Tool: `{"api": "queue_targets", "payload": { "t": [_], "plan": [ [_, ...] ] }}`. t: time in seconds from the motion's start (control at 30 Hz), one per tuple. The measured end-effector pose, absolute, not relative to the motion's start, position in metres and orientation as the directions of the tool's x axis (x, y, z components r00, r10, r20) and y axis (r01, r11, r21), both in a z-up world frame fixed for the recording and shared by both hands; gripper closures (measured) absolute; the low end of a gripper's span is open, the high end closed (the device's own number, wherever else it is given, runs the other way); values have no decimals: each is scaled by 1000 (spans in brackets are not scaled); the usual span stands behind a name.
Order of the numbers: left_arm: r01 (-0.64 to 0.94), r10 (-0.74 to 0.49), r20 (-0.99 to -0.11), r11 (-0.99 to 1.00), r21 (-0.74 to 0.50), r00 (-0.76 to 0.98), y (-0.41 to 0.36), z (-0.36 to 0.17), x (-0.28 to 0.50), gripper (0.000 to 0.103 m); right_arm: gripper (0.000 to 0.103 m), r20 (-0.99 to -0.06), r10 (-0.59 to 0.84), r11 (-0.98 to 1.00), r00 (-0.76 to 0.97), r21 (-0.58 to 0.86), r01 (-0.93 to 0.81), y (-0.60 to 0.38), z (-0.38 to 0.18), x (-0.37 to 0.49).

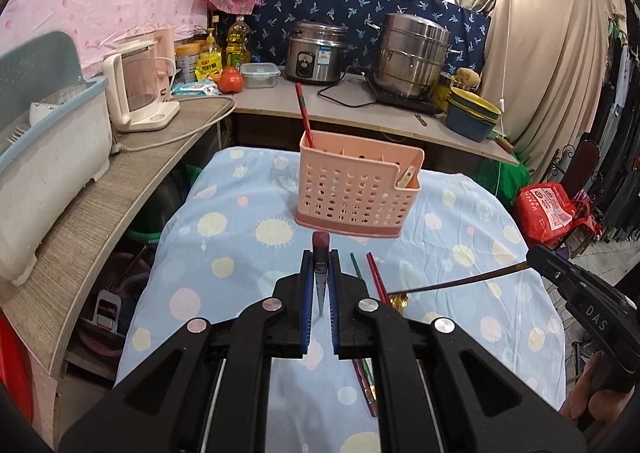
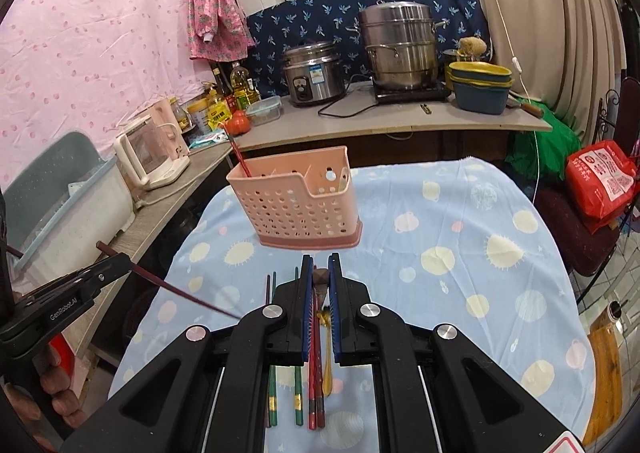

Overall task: Organize utensils
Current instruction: 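Lift both chopsticks and lower them into the pink holder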

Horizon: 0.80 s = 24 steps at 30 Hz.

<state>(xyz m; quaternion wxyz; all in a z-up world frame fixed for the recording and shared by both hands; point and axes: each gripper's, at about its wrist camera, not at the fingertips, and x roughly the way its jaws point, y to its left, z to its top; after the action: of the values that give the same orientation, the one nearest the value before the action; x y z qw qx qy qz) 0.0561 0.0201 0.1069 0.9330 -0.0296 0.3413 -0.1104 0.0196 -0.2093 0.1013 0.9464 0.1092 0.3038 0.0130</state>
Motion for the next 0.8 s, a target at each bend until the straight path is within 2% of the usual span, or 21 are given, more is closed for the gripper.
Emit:
{"api": "queue_targets", "payload": {
  "t": [0.23, 0.47, 0.8],
  "plan": [
    [201, -241, -589, 970, -133, 771, 18, 132, 71, 96, 96, -542, 95, 976, 835, 217, 30, -213, 121, 39],
    [224, -259, -509, 966, -131, 821, 16, 178, 105, 96, 96, -515, 113, 970, 850, 241, 17, -223, 143, 79],
    [223, -251, -379, 968, -118, 891, 5, 248, 171, 96, 96, -394, 136, 960, 909, 280, -22, -225, 213, 147]
  ]
}}
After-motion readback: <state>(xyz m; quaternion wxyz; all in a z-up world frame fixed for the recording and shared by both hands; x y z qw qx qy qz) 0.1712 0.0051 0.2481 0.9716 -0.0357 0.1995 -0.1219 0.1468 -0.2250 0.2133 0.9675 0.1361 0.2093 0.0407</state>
